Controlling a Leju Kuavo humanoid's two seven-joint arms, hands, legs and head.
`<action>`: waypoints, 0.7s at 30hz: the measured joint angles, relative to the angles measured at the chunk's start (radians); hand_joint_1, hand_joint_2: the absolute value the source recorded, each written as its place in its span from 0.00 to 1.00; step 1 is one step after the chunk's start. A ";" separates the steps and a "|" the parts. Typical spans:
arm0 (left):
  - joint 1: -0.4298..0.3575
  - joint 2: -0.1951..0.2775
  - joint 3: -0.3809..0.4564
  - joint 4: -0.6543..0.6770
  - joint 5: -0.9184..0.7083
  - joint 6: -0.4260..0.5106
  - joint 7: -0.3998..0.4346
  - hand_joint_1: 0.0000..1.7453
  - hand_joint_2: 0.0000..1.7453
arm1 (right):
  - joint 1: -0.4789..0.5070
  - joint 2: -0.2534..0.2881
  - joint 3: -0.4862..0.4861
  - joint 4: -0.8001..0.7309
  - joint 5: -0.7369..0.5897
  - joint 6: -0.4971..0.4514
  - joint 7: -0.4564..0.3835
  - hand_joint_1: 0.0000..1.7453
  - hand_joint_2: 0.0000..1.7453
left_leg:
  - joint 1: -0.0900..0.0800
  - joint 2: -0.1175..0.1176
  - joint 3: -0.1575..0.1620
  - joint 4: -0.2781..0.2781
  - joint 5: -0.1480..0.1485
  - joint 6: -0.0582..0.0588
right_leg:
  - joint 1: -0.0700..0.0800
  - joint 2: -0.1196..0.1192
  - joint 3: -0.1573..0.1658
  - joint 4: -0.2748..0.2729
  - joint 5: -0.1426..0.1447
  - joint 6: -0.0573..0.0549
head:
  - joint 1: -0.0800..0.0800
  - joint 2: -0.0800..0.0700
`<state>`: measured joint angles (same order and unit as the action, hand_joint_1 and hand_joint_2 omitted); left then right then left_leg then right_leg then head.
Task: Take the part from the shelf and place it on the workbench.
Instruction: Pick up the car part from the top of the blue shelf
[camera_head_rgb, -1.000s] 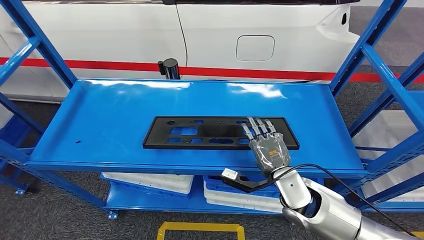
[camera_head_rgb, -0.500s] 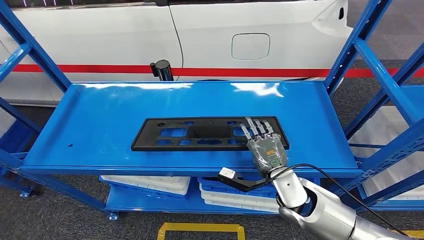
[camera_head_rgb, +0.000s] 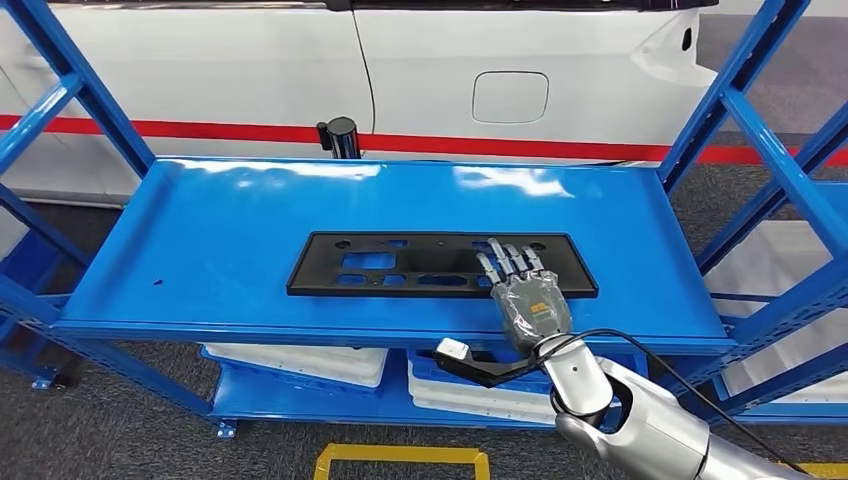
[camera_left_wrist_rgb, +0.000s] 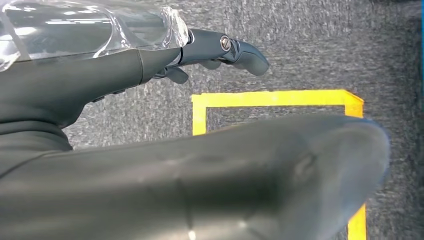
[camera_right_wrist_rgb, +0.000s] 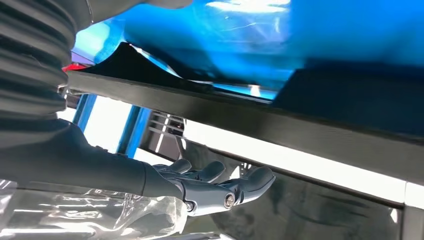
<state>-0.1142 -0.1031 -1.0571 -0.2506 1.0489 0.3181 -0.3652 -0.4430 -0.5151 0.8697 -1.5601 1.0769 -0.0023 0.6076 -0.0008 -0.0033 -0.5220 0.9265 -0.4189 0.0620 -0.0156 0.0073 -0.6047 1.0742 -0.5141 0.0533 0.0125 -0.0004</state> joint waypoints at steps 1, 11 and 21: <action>0.000 0.000 0.000 0.000 0.000 -0.001 -0.002 0.00 0.00 | 0.001 0.000 0.000 0.001 -0.002 0.001 -0.002 0.00 1.00 | 0.000 0.000 -0.001 0.000 0.000 0.002 | 0.000 0.000 -0.034 0.076 -0.035 0.001 | 0.001 0.000; 0.000 0.000 0.000 0.000 0.009 -0.031 -0.021 0.00 0.00 | -0.003 0.006 0.000 0.003 -0.043 0.024 -0.014 0.23 1.00 | -0.007 -0.002 0.006 0.007 -0.012 -0.019 | 0.004 -0.001 0.064 -0.127 0.074 -0.014 | 0.000 0.000; 0.002 0.002 0.000 0.000 0.021 -0.102 -0.090 0.00 0.00 | -0.002 0.009 0.008 0.004 -0.081 0.053 -0.015 1.00 1.00 | 0.008 -0.001 -0.084 0.212 -0.091 -0.051 | -0.002 -0.002 0.063 -0.130 0.079 -0.032 | -0.003 0.000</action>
<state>-0.1124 -0.1015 -1.0571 -0.2506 1.0696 0.2159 -0.4554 -0.4455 -0.5059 0.8772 -1.5564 0.9959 0.0507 0.5929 0.0070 -0.0041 -0.6065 1.1386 -0.5100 0.0113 -0.0180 0.0055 -0.5417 0.9446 -0.4354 0.0214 0.0095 -0.0004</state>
